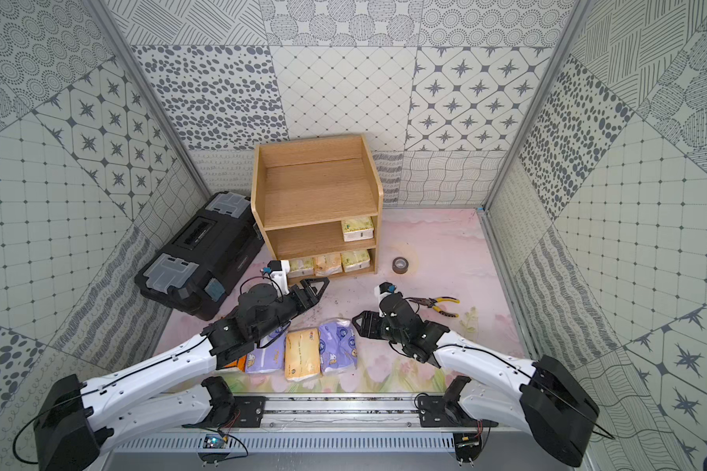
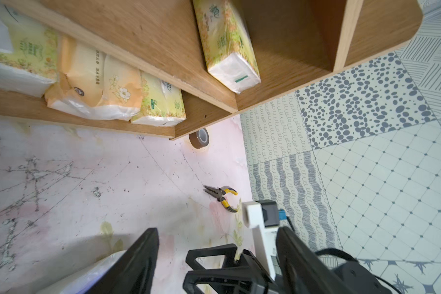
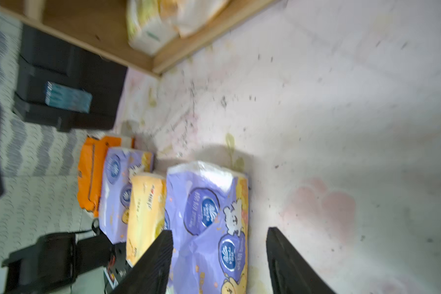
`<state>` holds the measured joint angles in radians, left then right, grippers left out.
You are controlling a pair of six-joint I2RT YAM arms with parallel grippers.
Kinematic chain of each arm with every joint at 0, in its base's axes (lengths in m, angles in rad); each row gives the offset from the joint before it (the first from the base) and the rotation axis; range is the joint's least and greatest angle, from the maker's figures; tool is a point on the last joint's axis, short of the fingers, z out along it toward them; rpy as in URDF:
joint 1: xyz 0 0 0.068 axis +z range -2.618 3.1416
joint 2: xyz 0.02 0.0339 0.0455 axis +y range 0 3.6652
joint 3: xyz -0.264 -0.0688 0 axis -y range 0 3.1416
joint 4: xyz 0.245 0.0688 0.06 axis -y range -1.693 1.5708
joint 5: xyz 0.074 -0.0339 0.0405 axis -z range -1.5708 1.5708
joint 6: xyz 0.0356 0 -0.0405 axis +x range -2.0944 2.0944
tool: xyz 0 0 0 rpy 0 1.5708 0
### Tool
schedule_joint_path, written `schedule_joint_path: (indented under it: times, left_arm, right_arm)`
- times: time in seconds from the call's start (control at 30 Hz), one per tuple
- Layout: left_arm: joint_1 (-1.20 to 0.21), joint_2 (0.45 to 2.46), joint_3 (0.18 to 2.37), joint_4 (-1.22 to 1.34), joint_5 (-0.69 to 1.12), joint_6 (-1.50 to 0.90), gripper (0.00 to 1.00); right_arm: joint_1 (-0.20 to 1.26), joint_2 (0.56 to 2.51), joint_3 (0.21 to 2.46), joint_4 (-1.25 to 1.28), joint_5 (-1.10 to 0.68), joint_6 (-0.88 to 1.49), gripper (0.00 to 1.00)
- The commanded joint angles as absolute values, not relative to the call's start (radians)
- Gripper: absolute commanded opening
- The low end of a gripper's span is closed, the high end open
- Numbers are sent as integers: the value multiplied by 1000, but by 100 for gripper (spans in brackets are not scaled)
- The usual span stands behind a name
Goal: Remove the tissue boxes from the shelf
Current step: Place the box of tissues at the center of the board, then pick up a box of tissues from the shelf.
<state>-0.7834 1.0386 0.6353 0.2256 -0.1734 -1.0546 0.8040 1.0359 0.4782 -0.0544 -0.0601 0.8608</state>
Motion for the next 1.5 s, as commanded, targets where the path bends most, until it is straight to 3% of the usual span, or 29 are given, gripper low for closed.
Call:
schedule_joint_path:
  times: [0.0,0.13,0.4,0.93,1.03,1.27,1.47]
  left_arm:
    - [-787,1198,741,459,-376,-960,71]
    - [-783,1347,805,571,-454,-930,65]
    - [-721,1548,926,707,-402,-942,62]
    - [-666,1773,1074,784,-339,-995,63]
    - [-661,1798,1104,771,-341,-999,57]
    - [-659,1816,1117,727,-350,-1017,28]
    - [-660,1800,1100,730,-340,-1011,8]
  right_arm:
    - [788,935,471,-58,112,854,63]
    - [784,835,455,-48,196,853,63]
    - [780,767,425,-64,216,843,62]
    - [779,720,411,-70,204,836,60]
    - [779,714,408,-77,202,836,60]
    - [777,688,405,-89,203,839,59]
    - [775,685,419,-91,188,840,58]
